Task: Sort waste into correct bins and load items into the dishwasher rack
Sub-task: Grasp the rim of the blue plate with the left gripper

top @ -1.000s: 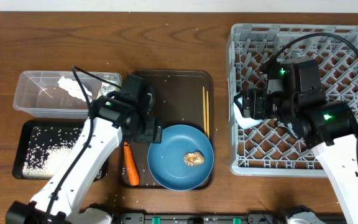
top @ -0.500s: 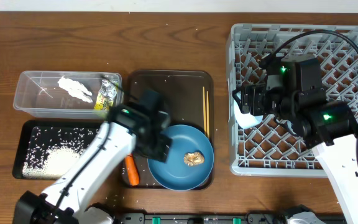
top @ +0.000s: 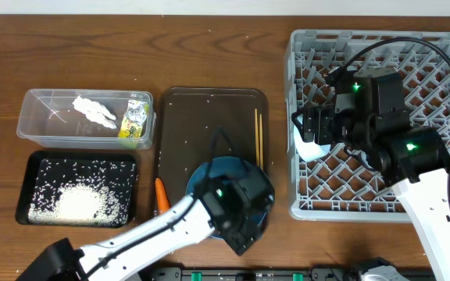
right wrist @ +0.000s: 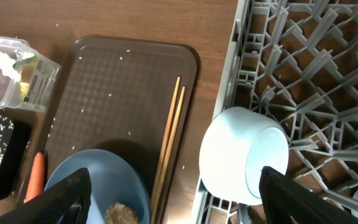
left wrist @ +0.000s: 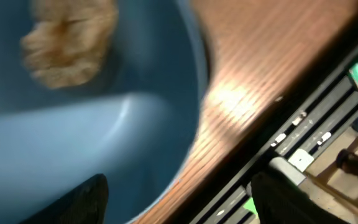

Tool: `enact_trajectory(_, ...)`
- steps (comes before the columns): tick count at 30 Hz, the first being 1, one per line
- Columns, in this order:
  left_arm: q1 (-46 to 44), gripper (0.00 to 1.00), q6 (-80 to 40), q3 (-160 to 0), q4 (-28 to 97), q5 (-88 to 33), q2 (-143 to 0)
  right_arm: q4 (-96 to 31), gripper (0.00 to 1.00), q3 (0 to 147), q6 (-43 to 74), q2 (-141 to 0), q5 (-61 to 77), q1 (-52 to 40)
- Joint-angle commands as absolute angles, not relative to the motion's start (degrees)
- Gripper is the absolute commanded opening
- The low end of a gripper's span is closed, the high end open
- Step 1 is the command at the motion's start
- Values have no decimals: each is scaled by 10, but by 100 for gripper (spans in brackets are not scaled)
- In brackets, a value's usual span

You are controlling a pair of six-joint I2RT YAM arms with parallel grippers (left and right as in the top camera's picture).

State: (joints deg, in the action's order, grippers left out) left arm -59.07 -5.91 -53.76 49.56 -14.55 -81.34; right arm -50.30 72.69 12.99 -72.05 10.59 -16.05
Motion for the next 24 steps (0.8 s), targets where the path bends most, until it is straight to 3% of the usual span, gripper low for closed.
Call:
enact_trajectory(1,-626,75,-51,-520,476,-150,-814,-509,79,734,133,-723,103,-173)
enact_trajectory(6,-643,74,-47,-508,467,-113,-821,-524,79,734,133,-723,103,-173)
enact_trajectory(13,-643,64,-15,-508,450,-68,-885,-526,78,734,133,-723,103,-173)
enact_trajectory(19,-642,46,-7,-509,450,-39,-930,-525,79,734,133,-723,103,-173)
enact_trajectory(24,-630,38,-13,-514,451,-5,-924,-525,79,734,133,-723,103,-173)
